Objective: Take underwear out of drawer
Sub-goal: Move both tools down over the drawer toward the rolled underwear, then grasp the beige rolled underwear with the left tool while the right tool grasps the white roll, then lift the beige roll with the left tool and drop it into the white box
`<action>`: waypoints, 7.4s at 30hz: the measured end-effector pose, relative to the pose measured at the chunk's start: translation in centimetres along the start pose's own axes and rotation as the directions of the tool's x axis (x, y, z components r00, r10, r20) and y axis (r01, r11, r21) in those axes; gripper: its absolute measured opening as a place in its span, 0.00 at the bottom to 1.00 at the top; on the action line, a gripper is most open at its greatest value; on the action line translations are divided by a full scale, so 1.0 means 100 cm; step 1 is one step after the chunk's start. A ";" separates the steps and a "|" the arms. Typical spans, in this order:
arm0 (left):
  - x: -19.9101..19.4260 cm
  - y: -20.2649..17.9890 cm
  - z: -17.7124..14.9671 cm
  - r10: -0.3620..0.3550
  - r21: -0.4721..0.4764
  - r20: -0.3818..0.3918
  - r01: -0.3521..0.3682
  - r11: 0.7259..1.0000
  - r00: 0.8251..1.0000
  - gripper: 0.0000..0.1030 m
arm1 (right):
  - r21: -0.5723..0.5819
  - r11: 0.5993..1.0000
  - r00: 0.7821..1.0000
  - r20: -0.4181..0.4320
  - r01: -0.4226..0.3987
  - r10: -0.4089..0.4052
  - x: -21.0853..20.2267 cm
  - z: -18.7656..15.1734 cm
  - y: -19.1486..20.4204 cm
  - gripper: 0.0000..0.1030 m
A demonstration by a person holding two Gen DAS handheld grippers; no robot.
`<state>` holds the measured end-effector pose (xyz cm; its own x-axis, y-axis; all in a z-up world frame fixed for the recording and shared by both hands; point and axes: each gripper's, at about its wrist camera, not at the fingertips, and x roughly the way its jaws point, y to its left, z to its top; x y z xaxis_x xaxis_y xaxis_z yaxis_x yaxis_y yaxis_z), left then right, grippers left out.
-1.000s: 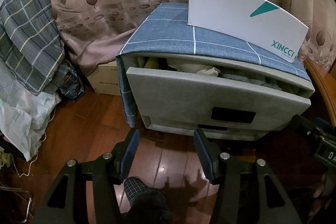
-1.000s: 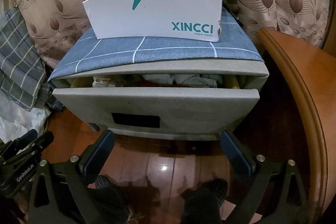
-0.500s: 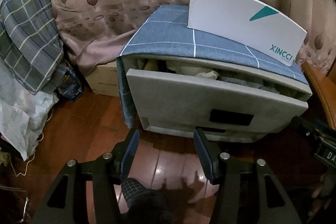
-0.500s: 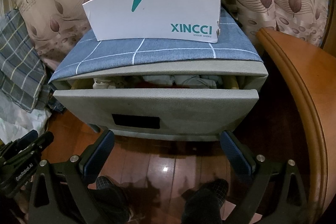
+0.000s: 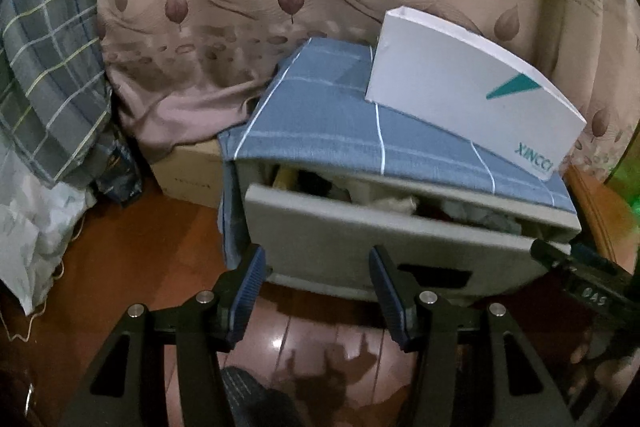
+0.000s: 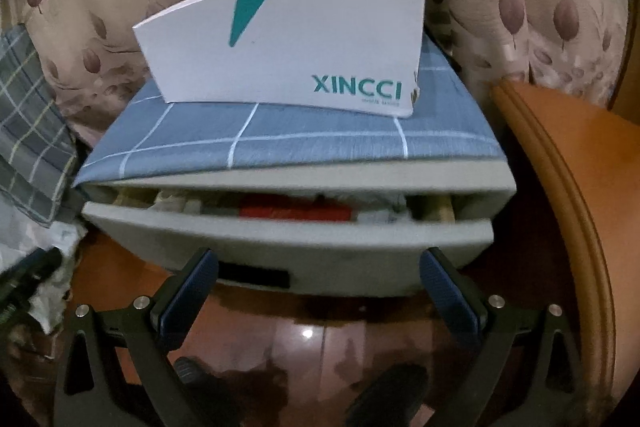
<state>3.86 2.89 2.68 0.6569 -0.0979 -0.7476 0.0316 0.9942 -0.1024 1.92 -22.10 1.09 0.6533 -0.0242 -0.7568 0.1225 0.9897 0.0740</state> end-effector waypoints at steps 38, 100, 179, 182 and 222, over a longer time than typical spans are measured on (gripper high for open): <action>0.121 -0.020 0.038 -0.013 0.198 -0.145 0.042 0.979 0.989 0.54 | 0.006 0.998 0.993 -0.104 0.055 -0.054 0.078 0.032 -0.014 0.99; 0.078 -0.032 -0.004 -0.077 -0.066 -0.486 0.051 0.997 0.870 0.55 | 0.116 0.979 0.934 -0.299 -0.168 0.196 0.024 -0.020 -0.022 0.99; -0.031 -0.064 0.142 -0.190 0.300 -0.064 0.201 0.932 0.980 0.56 | -0.237 0.970 0.747 -0.653 -0.049 -0.122 0.162 -0.048 0.023 0.51; -0.033 -0.083 0.179 -0.202 0.321 -0.007 0.194 0.927 0.979 0.56 | -0.236 0.971 0.754 -0.645 -0.038 -0.127 0.159 -0.048 0.022 0.49; 0.145 -0.144 0.213 -0.011 0.355 -0.244 0.100 0.929 0.970 0.52 | -0.096 0.994 0.748 -0.663 -0.043 -0.031 0.180 -0.039 -0.024 0.51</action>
<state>28.97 -11.94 7.32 0.4532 -0.1167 -0.8837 0.3628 0.9297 0.0633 10.46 -24.39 -15.23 -0.0109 0.0445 -0.9990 0.0219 0.9988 0.0442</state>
